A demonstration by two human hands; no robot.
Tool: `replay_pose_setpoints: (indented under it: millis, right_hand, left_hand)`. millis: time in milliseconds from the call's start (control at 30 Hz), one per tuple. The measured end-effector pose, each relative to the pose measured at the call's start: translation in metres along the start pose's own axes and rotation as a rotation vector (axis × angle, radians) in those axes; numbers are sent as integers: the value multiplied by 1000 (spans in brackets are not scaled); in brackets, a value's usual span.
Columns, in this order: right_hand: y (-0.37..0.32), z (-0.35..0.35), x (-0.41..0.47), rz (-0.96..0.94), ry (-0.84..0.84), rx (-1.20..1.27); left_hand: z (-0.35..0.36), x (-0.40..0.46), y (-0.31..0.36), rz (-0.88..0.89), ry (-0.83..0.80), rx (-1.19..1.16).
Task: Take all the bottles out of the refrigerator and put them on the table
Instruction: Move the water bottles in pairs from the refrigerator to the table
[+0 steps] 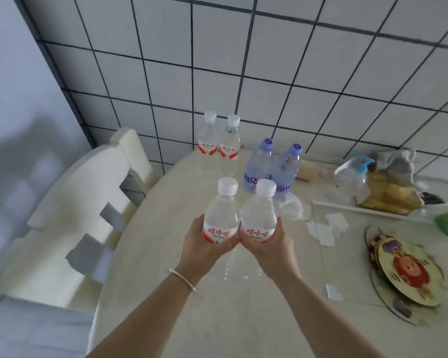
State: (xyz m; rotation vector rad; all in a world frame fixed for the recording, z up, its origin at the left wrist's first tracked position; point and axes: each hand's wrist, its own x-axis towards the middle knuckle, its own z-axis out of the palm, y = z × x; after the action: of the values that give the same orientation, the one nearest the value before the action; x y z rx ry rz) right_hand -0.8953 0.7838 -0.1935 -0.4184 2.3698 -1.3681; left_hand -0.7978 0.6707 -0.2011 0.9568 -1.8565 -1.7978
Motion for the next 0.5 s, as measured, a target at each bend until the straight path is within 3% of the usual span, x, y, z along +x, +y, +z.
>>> replay_pose_setpoints:
  millis: [267,500]
  right_hand:
    - [-18,54,108,-90,47,-2]
    - [-19,85,149,-137,86,-8]
  left_hand:
    - [-22,119,-10,145,177,334]
    - [-29,183,-24,147,205,292]
